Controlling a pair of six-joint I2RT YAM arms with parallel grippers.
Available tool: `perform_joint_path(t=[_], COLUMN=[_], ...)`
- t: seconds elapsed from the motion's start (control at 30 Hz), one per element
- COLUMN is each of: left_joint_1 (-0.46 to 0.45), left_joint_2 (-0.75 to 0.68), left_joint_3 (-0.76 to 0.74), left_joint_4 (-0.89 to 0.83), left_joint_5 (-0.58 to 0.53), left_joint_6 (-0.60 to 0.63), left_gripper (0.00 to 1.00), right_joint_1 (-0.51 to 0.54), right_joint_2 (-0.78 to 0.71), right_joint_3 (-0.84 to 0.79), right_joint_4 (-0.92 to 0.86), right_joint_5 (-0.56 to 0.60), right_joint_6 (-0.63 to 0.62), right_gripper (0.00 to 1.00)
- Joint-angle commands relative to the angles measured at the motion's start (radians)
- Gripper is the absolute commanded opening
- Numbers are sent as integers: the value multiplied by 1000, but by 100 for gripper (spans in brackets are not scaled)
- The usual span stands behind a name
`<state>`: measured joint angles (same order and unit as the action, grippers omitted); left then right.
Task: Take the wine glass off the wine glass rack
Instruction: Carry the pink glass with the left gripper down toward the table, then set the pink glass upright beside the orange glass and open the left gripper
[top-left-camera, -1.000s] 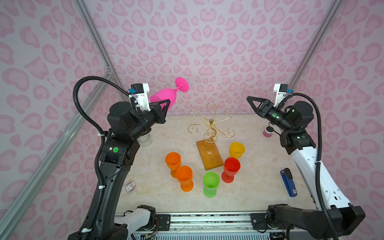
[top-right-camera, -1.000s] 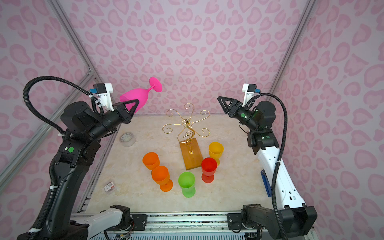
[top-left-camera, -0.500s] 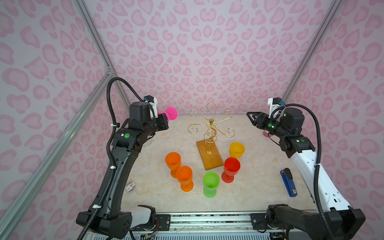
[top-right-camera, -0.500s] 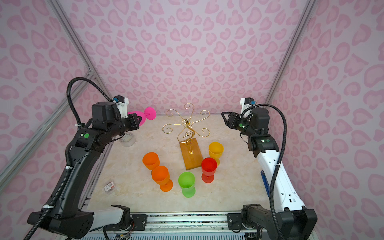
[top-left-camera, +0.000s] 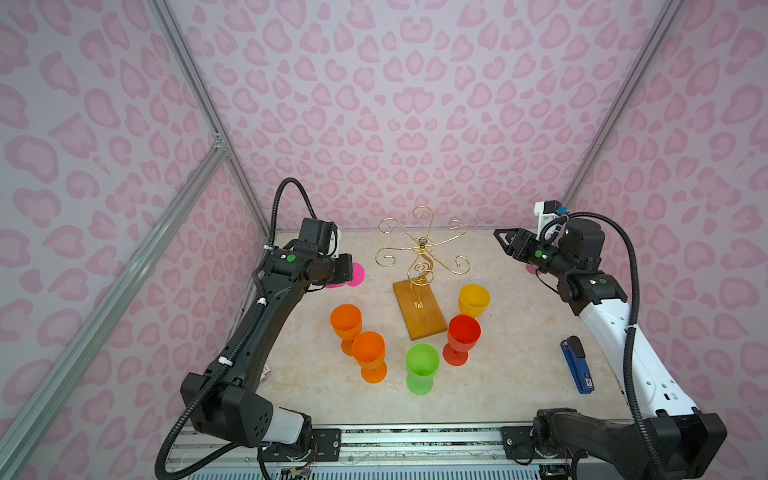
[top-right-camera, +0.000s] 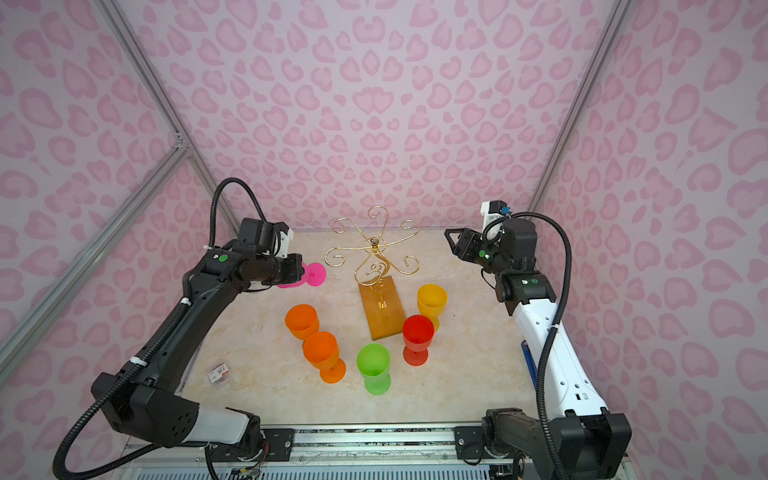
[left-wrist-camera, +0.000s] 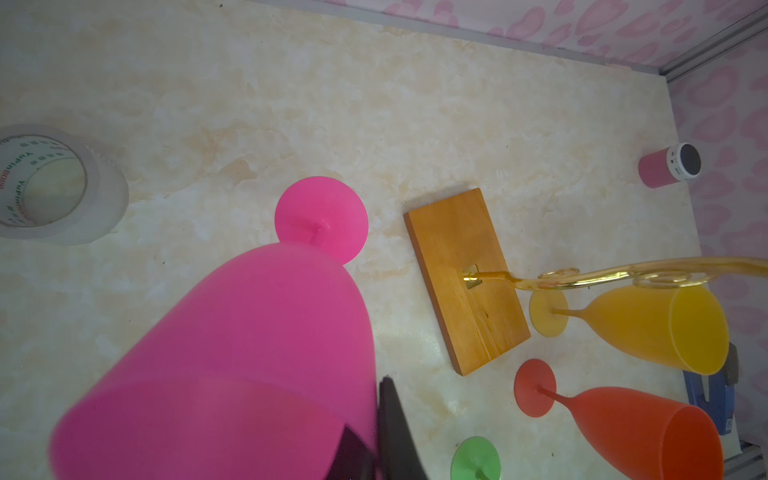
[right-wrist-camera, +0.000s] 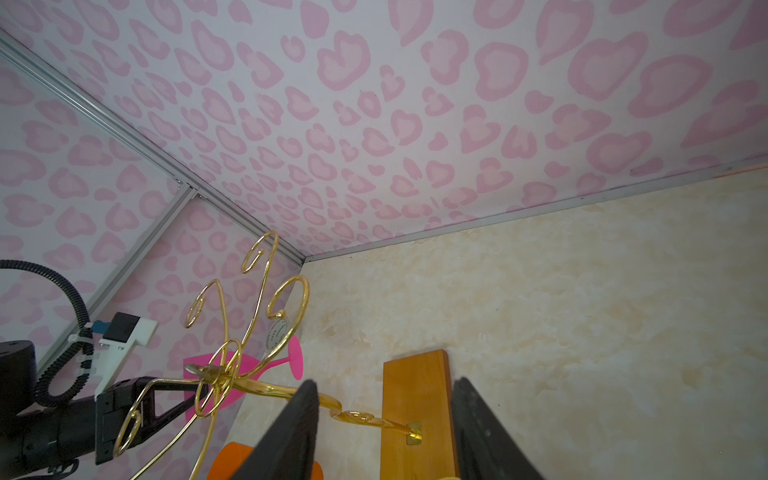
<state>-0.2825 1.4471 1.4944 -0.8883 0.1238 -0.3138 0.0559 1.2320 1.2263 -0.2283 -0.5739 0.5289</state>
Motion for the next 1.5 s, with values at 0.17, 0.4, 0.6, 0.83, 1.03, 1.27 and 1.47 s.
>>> perform_joint_path(t=[0.17,0.4,0.6,0.83,1.03,1.27,1.47], left_joint_1=[-47,-66,-68,-71,-72,-72,-74], left_joint_2=[66,100,126,161,204,236,256], left_joint_3=[-29,-12,7,27,60,85,96], left_joint_4=[-50,-91,-114,-129,-137,-151,-152], left_joint_5=[-44,-60,-58,-62,-60,-81,-72], left_joint_6=[27,34,39,40,42,40,36], left_gripper=[2,2,2,4,5,6,10], right_joint_1=[-7,-15,-22,-30,-38,-52,-56], right_joint_2=[7,4,7,7,5,-3,0], right_joint_3=[-19,-25,-40,-50,-60,-71,-77], right_joint_4=[26,24,31,37,44,47,57], right_joint_5=[-17,-24,-31,-40,-43,-49,-58], right_joint_6=[-5,-3,3,7,11,13,19], right_gripper=[52,52,52,52,53,52,52])
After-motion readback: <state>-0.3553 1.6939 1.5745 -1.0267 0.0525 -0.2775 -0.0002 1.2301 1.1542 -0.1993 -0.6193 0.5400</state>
